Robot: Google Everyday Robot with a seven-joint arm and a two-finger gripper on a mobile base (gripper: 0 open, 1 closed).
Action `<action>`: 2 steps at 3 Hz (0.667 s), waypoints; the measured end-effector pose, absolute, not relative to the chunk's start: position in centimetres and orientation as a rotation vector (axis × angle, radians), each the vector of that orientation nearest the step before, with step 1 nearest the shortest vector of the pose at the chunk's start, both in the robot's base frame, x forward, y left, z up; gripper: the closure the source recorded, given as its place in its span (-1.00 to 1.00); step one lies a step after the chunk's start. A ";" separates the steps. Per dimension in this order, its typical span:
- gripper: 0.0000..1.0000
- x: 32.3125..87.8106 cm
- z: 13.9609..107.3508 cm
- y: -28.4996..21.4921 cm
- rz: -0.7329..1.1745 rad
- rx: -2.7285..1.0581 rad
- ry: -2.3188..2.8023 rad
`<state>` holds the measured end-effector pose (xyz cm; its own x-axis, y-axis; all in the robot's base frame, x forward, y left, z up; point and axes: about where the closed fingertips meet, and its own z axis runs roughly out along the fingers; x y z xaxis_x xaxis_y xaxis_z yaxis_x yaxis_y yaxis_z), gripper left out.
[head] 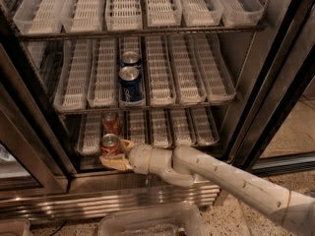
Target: Pick coke can from bottom shelf of fridge
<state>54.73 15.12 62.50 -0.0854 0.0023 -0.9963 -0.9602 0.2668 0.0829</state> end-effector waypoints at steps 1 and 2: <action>1.00 53.5 62.8 14.7 1.103 -1.044 1.398; 1.00 52.2 63.7 14.2 1.107 -1.086 1.410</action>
Offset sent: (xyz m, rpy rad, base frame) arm -0.0417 -0.0193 0.0222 -0.1012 0.0216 0.1208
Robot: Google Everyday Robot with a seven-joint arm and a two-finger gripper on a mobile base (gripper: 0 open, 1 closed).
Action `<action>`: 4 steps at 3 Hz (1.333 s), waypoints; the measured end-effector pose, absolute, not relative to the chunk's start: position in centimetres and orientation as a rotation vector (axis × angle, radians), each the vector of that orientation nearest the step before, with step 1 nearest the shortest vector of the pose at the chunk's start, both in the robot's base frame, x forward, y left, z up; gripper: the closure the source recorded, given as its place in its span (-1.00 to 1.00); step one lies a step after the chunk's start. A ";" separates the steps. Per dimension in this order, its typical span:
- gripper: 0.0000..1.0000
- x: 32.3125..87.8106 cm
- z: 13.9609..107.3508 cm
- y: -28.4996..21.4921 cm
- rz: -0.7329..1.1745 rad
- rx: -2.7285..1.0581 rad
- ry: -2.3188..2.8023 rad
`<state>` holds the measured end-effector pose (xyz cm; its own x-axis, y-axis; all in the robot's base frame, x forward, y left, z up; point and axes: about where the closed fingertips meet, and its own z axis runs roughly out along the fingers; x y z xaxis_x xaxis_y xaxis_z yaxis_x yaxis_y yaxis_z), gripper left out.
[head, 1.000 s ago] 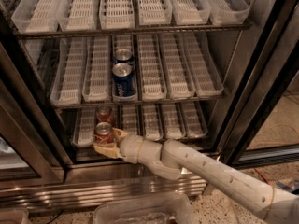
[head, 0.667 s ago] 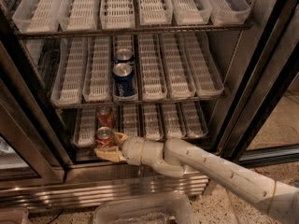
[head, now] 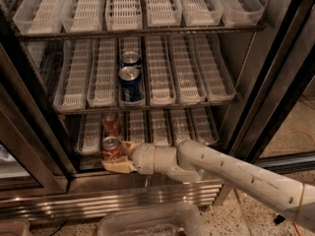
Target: Pick coke can from bottom shelf of fridge
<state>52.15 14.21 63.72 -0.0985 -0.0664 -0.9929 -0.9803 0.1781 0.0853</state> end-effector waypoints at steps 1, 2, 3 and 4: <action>1.00 50.5 64.6 13.7 1.096 -1.105 1.433; 1.00 48.7 65.5 13.1 1.102 -1.117 1.449; 1.00 47.1 66.7 11.8 1.094 -1.117 1.466; 1.00 46.0 67.5 10.3 1.075 -1.107 1.492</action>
Offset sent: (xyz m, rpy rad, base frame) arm -0.0561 -0.0228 0.0290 -0.0611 0.0332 0.0136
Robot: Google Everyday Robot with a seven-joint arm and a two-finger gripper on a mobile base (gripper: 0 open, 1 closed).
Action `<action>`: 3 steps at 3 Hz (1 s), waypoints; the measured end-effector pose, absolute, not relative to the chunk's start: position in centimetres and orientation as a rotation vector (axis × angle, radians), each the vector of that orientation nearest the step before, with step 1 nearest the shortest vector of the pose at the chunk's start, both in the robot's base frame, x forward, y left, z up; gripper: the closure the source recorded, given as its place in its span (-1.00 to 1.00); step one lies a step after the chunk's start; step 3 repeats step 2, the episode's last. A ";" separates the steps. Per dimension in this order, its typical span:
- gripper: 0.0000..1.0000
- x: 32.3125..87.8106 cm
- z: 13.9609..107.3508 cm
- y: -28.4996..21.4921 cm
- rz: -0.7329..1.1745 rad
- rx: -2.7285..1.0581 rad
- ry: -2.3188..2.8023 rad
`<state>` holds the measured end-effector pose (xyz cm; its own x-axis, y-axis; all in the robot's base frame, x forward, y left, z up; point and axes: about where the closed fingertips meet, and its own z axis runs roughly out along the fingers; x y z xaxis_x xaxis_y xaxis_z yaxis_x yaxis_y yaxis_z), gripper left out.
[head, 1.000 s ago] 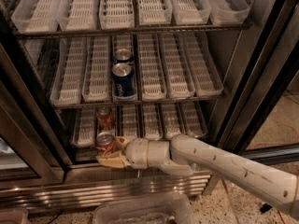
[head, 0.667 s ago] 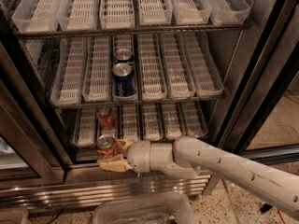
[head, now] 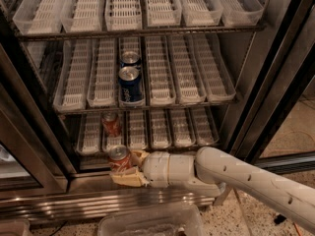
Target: Pick coke can from bottom shelf of fridge
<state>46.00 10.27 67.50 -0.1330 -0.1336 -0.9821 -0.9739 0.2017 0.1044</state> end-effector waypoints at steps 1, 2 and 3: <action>1.00 44.7 68.4 8.8 1.038 -1.076 1.526; 1.00 44.6 68.4 8.5 1.033 -1.072 1.529; 1.00 44.6 68.4 8.5 1.033 -1.072 1.529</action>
Offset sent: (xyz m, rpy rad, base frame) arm -0.0111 -0.0119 0.0078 -0.0129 0.0057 -0.0375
